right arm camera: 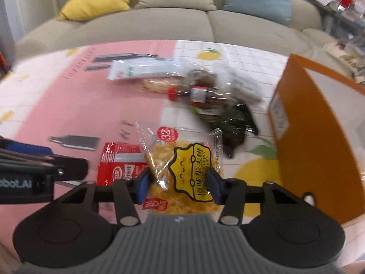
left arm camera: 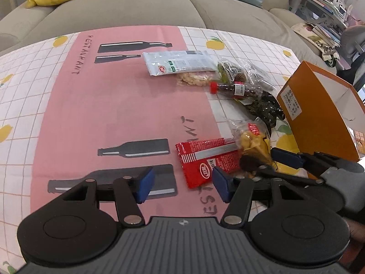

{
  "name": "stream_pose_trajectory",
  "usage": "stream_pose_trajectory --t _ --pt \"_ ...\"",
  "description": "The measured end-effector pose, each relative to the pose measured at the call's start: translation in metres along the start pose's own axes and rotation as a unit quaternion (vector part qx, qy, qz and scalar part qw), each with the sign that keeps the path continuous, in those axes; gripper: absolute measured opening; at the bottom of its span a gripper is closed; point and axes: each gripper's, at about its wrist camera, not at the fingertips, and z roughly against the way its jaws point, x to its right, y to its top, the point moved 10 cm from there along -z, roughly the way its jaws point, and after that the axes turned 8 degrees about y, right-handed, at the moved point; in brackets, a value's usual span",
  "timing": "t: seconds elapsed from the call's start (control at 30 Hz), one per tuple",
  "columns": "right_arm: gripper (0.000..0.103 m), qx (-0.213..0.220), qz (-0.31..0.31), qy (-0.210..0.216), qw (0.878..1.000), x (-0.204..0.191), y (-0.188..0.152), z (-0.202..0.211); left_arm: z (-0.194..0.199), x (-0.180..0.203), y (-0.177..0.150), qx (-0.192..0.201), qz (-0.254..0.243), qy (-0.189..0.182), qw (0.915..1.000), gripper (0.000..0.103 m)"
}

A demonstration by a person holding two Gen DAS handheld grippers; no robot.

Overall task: Organize snacks
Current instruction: 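Grasp the red wafer stick pack with the left tool while the right tool grasps the yellow cracker bag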

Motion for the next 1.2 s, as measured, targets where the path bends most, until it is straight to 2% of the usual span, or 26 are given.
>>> stream_pose_trajectory --t 0.1,0.17,0.23,0.3,0.37,0.5,0.63,0.7,0.77,0.87,0.97,1.1,1.2 --pt "0.037 0.009 -0.017 0.005 1.000 0.005 0.006 0.007 0.001 0.005 0.004 0.009 -0.030 -0.007 0.9995 0.068" --pt "0.033 0.017 -0.004 -0.021 1.000 0.012 0.010 0.013 -0.003 0.017 0.005 0.015 -0.075 -0.020 0.9968 0.068" --pt "0.032 0.015 0.013 -0.043 0.999 0.020 0.011 0.014 -0.010 0.032 0.005 0.023 -0.130 -0.031 0.9907 0.070" --pt "0.032 0.001 0.013 -0.043 0.999 0.027 0.008 0.009 -0.019 0.048 0.004 0.028 -0.195 -0.043 0.9795 0.072" --pt "0.035 -0.002 0.010 -0.035 0.999 0.031 0.006 0.008 -0.028 0.059 0.002 0.028 -0.250 -0.038 0.9672 0.074" --pt "0.043 -0.001 -0.014 -0.032 0.999 0.041 0.004 0.005 -0.039 0.074 -0.004 0.036 -0.337 -0.039 0.9399 0.079" --pt "0.061 -0.010 -0.011 -0.034 0.999 0.046 -0.001 0.002 -0.054 0.078 -0.004 0.031 -0.383 -0.036 0.9224 0.080" --pt "0.063 -0.009 -0.005 -0.039 0.999 0.049 -0.002 -0.001 -0.060 0.081 -0.002 0.030 -0.398 -0.038 0.9161 0.081" --pt "0.064 -0.008 -0.009 -0.040 0.999 0.053 -0.003 -0.004 -0.063 0.084 0.000 0.028 -0.400 -0.051 0.9148 0.083" --pt "0.068 -0.008 -0.012 -0.037 0.999 0.054 -0.003 -0.005 -0.068 0.091 0.003 0.015 -0.389 -0.071 0.9186 0.088" --pt "0.071 -0.006 -0.002 -0.034 0.999 0.051 -0.005 -0.006 -0.071 0.097 0.003 0.018 -0.393 -0.083 0.9156 0.090" --pt "0.064 0.002 -0.010 -0.046 0.999 0.054 -0.005 -0.006 -0.071 0.102 0.001 0.006 -0.364 -0.087 0.9273 0.084" --pt "0.056 0.001 -0.006 -0.053 0.999 0.055 -0.005 -0.005 -0.067 0.101 -0.001 -0.003 -0.329 -0.064 0.9421 0.075"
